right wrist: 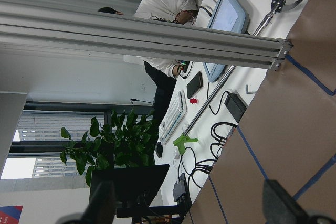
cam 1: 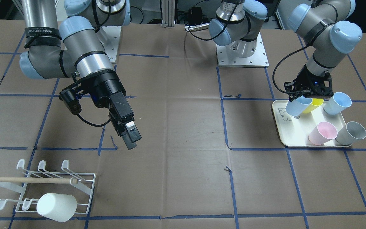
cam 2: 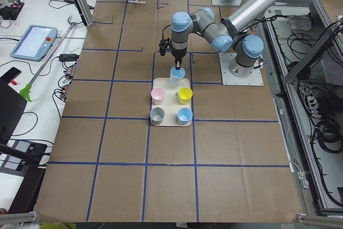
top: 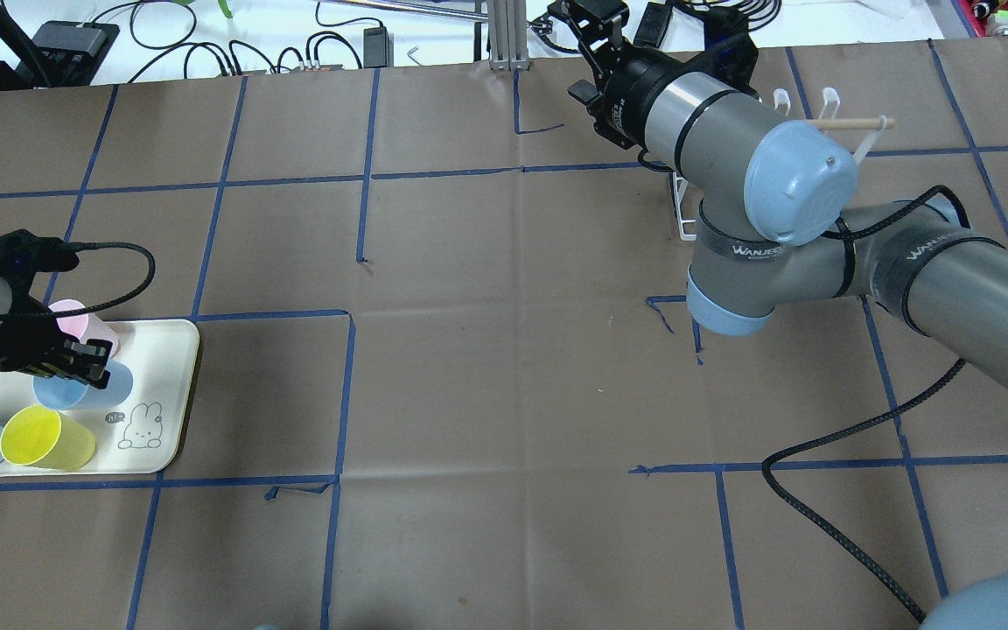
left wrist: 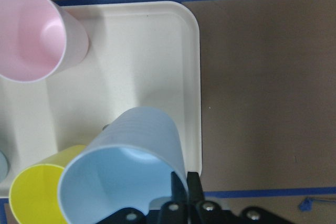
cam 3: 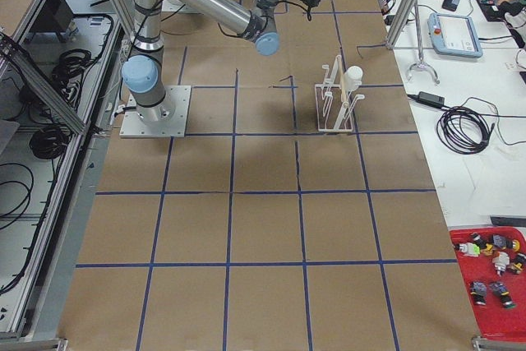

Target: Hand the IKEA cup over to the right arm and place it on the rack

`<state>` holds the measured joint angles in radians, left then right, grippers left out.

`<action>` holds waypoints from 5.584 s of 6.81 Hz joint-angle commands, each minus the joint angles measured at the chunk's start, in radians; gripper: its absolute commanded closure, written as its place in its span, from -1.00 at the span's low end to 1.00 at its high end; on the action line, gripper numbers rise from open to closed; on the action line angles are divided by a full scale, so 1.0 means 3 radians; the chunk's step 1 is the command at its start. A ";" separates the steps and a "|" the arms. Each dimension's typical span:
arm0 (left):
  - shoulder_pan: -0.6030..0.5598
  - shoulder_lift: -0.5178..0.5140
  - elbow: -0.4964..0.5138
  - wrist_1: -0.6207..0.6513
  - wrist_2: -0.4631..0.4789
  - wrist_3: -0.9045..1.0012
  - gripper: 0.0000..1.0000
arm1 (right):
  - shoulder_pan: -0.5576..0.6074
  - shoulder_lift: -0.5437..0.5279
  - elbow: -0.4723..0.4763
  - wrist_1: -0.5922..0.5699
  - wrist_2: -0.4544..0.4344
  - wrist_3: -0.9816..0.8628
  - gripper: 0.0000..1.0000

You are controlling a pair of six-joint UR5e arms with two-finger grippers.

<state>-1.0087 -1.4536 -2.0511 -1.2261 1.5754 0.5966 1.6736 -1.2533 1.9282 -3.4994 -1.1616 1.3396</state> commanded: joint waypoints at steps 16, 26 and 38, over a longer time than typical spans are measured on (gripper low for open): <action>-0.1090 -0.1265 0.0297 0.3237 -0.3799 0.0604 1.00 | 0.0087 0.0077 0.0026 0.0006 0.0001 0.0408 -0.99; -0.1423 -0.1306 -0.0010 0.3775 -0.3738 0.0492 0.93 | 0.0291 0.0169 0.0113 0.0052 -0.0019 0.0809 -0.99; -0.1449 -0.1296 -0.0010 0.3811 -0.3723 0.0461 0.93 | 0.0496 0.0404 -0.0184 0.0052 -0.0029 0.1011 -0.98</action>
<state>-1.4435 -1.8428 -2.0541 -0.0834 0.4585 0.7362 1.8217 -1.1348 1.8767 -3.4837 -1.1703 1.6428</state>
